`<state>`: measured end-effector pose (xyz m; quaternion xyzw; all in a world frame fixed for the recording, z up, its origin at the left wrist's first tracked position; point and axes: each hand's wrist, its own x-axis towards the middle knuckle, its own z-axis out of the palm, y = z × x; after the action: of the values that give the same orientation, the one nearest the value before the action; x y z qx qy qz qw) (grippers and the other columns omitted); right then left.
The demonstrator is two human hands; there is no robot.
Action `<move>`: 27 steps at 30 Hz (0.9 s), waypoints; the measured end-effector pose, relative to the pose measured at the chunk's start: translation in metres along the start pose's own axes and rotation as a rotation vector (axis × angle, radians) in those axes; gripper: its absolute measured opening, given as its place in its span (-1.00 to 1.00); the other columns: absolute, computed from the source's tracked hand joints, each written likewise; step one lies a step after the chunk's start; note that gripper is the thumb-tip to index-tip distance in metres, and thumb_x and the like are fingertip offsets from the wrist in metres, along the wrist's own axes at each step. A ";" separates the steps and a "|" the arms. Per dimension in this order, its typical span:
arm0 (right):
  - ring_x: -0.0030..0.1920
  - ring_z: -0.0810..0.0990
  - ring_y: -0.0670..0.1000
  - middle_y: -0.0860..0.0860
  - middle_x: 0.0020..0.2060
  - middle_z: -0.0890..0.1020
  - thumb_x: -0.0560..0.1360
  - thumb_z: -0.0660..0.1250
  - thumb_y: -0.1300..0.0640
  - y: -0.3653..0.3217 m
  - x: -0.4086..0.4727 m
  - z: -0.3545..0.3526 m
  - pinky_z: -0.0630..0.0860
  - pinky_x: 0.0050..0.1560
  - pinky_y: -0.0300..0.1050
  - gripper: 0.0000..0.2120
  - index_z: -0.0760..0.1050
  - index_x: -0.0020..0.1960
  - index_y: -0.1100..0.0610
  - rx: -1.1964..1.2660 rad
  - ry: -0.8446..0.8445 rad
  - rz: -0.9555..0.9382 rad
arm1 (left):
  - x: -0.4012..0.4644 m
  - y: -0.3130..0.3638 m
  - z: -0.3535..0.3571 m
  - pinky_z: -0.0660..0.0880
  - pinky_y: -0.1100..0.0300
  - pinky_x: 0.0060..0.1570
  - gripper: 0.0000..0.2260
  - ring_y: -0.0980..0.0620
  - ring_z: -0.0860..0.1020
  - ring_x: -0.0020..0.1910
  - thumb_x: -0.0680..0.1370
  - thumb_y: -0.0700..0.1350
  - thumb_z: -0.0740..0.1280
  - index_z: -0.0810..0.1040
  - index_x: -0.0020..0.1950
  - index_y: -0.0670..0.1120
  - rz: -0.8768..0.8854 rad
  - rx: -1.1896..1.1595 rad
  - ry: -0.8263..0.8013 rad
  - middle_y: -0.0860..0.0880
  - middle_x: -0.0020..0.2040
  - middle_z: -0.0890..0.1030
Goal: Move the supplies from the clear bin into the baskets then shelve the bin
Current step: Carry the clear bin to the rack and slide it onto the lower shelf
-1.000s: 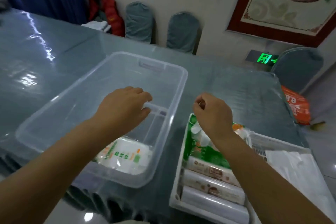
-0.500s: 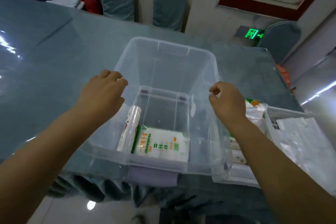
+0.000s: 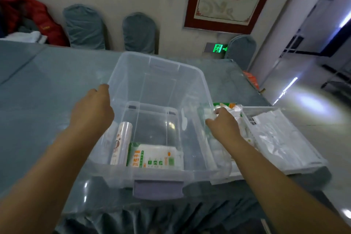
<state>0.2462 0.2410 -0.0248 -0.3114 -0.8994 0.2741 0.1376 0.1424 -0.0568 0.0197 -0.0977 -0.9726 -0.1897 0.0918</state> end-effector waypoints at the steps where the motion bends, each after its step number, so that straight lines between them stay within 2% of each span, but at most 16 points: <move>1: -0.26 0.46 0.03 -0.04 -0.27 0.50 0.41 0.33 0.09 0.001 -0.004 -0.007 0.26 -0.31 -0.16 -0.70 0.42 0.11 0.13 0.028 0.027 0.008 | 0.003 0.005 -0.007 0.41 -0.15 0.01 -0.53 -0.38 0.47 0.05 0.47 -0.31 0.23 0.27 0.37 -0.14 0.030 -0.014 0.022 -0.32 0.17 0.46; 3: -0.12 0.54 0.12 0.05 -0.15 0.58 0.41 0.33 0.08 0.004 -0.010 -0.025 0.30 -0.19 -0.15 -0.65 0.43 0.16 0.15 0.067 0.093 0.025 | 0.008 0.021 -0.023 0.41 -0.16 0.04 -0.51 -0.38 0.46 0.08 0.47 -0.28 0.25 0.27 0.38 -0.09 0.097 -0.030 0.057 -0.31 0.20 0.45; 5: -0.03 0.55 0.16 0.11 -0.05 0.61 0.42 0.33 0.08 0.008 -0.014 -0.047 0.31 -0.15 -0.14 -0.63 0.43 0.19 0.16 0.095 0.169 0.036 | 0.010 0.043 -0.038 0.41 -0.18 0.06 -0.52 -0.37 0.46 0.11 0.48 -0.24 0.24 0.26 0.39 -0.04 0.152 -0.032 0.095 -0.29 0.24 0.44; 11: -0.16 0.50 0.09 0.05 -0.12 0.58 0.43 0.32 0.14 0.030 -0.027 -0.126 0.30 -0.19 -0.16 -0.79 0.49 0.05 0.16 0.192 0.352 0.023 | -0.009 0.120 -0.069 0.46 -0.15 -0.13 -0.61 -0.37 0.50 -0.03 0.50 -0.25 0.20 0.31 0.32 -0.10 0.318 -0.062 0.236 -0.32 0.12 0.48; 14: -0.15 0.53 0.12 0.07 -0.15 0.59 0.42 0.33 0.16 0.057 -0.034 -0.165 0.33 -0.20 -0.15 -0.80 0.50 0.04 0.17 0.204 0.430 0.022 | -0.026 0.162 -0.074 0.44 -0.15 -0.11 -0.59 -0.39 0.48 0.00 0.49 -0.27 0.18 0.30 0.34 -0.12 0.387 -0.096 0.247 -0.34 0.16 0.46; 18: -0.30 0.50 -0.04 -0.08 -0.30 0.52 0.44 0.32 0.14 0.114 -0.050 -0.210 0.33 -0.36 -0.19 -0.81 0.47 0.05 0.10 0.248 0.482 0.057 | -0.056 0.230 -0.068 0.44 -0.18 -0.04 -0.55 -0.40 0.48 0.04 0.48 -0.29 0.21 0.31 0.38 -0.13 0.488 -0.130 0.263 -0.35 0.18 0.46; 23: -0.17 0.53 0.04 0.03 -0.14 0.57 0.45 0.32 0.11 0.218 -0.076 -0.273 0.38 -0.16 -0.16 -0.70 0.46 0.16 0.17 0.218 0.551 0.169 | -0.104 0.341 -0.037 0.49 -0.14 -0.05 -0.53 -0.34 0.51 0.03 0.48 -0.28 0.24 0.30 0.38 -0.06 0.583 -0.203 0.208 -0.28 0.15 0.50; 27: -0.29 0.48 -0.10 -0.04 -0.18 0.53 0.48 0.31 0.09 0.312 -0.099 -0.331 0.34 -0.33 -0.26 -0.68 0.45 0.20 0.15 0.198 0.632 0.252 | -0.149 0.438 0.000 0.47 -0.12 -0.08 -0.54 -0.32 0.52 0.00 0.47 -0.29 0.25 0.33 0.35 -0.06 0.654 -0.262 0.155 -0.26 0.13 0.50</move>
<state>0.6118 0.5170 0.0558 -0.4744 -0.7360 0.2648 0.4039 0.3848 0.3183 0.1418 -0.3999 -0.8475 -0.2804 0.2076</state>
